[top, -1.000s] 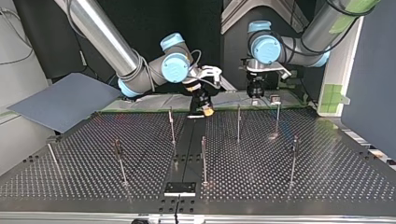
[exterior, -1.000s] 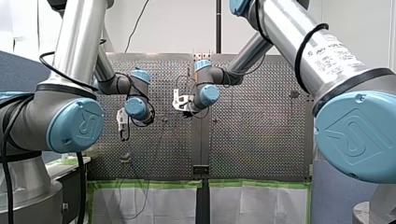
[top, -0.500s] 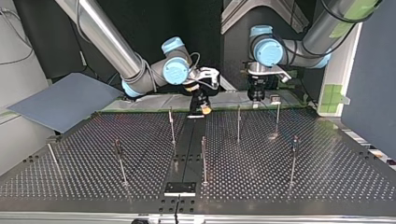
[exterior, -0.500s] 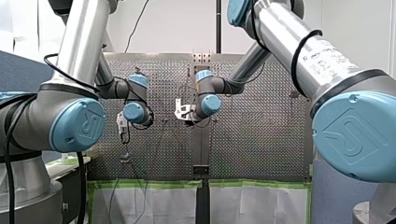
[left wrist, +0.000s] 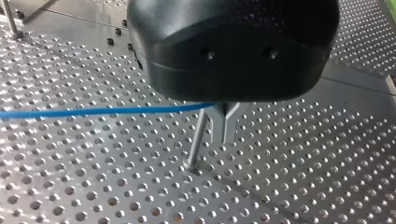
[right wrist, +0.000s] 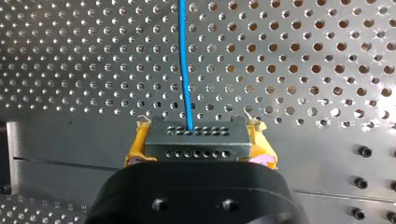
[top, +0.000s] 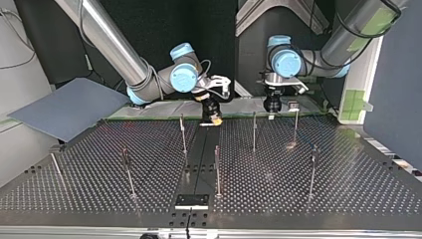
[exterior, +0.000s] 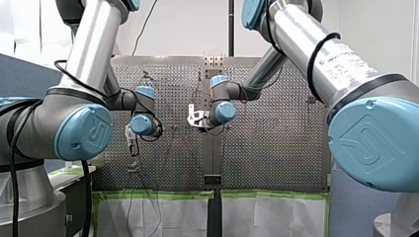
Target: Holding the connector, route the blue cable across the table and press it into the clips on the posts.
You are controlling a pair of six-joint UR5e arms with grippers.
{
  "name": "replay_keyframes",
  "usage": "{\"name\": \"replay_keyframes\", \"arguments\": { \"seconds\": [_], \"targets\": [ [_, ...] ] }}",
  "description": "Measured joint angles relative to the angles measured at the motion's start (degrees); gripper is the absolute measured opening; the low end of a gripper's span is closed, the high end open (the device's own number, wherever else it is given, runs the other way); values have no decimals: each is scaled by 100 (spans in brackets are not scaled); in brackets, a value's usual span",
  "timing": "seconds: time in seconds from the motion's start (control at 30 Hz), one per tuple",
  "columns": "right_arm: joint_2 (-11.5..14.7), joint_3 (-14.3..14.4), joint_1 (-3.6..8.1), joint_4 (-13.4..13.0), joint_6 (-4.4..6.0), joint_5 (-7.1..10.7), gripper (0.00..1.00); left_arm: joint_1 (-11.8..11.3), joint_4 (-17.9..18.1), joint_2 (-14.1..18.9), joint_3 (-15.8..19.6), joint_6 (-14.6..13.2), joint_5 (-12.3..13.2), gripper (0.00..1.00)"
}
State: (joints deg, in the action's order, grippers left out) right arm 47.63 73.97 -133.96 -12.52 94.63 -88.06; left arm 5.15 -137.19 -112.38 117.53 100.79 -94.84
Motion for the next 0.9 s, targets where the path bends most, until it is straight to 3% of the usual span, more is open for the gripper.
{"name": "replay_keyframes", "arguments": {
  "seconds": [0.23,0.9],
  "targets": [
    [-9,0,35,-102,43,31,0,-27,26,-223,-140,18,69,0],
    [-89,-83,305,-163,57,145,0,-125,-309,-243,-764,10,240,0]
  ]
}}
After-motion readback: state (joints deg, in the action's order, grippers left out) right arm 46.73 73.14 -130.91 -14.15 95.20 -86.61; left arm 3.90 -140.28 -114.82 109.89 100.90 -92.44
